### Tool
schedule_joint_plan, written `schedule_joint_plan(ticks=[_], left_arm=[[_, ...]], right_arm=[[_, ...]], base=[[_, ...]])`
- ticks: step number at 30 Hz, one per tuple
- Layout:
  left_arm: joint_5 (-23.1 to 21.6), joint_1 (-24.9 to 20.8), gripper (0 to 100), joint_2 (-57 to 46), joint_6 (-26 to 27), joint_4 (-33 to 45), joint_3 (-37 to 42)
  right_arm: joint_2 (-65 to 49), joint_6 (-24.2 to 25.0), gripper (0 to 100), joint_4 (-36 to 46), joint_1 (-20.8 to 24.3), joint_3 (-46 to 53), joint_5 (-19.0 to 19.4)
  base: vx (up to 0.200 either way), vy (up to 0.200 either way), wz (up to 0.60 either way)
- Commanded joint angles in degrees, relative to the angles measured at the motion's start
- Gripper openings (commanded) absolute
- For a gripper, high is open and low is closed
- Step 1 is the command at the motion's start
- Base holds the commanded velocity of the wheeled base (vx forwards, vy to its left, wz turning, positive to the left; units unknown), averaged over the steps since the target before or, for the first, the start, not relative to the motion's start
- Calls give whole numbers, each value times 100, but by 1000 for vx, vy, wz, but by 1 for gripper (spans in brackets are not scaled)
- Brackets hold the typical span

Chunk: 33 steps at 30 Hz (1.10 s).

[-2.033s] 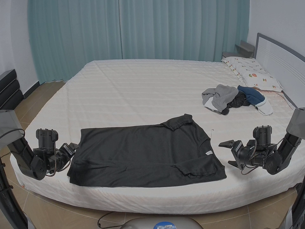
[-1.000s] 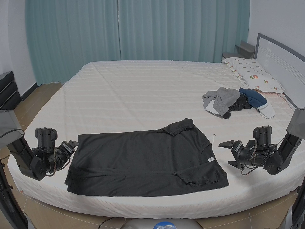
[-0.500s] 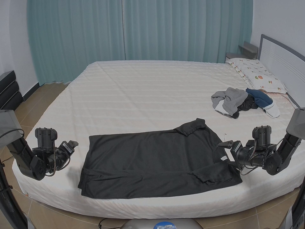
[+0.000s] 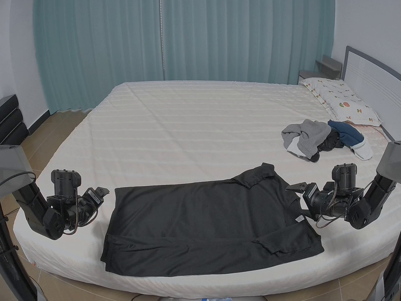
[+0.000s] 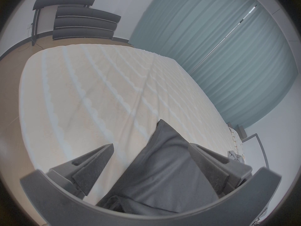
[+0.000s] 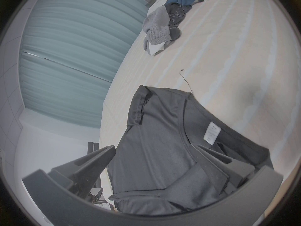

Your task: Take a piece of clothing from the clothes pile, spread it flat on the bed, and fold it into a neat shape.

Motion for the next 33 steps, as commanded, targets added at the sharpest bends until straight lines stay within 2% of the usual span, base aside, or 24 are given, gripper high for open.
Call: schedule_joint_plan(ticks=[1, 4, 9, 12, 17, 29, 30, 33], left_arm=[[4, -16, 100, 18, -114, -1, -14], [-5, -7, 100, 18, -123, -1, -23], [-5, -7, 100, 26, -202, -1, -40], [4, -7, 100, 62, -263, -1, -49], [4, -7, 100, 132, -272, -1, -49], [4, -7, 100, 193, -272, -1, -58], [13, -7, 100, 202, -272, -1, -58], [13, -7, 100, 211, -272, -1, -67]], right_arm=[[122, 0, 100, 116, 342, -450, -37], [306, -9, 100, 336, 483, -863, -54], [860, -18, 100, 1663, 808, -2331, -124], [1352, -220, 100, 1909, 923, -2797, -274], [1915, -773, 100, 2313, 975, -3491, -608], [2653, -896, 100, 3755, 993, -5557, -669], [2793, -1081, 100, 4045, 984, -5908, -740], [3083, -1160, 100, 4221, 958, -6497, -924]], base=[[0, 0, 0], [0, 0, 0], [0, 0, 0], [0, 0, 0], [0, 0, 0], [0, 0, 0], [0, 0, 0], [0, 0, 0]])
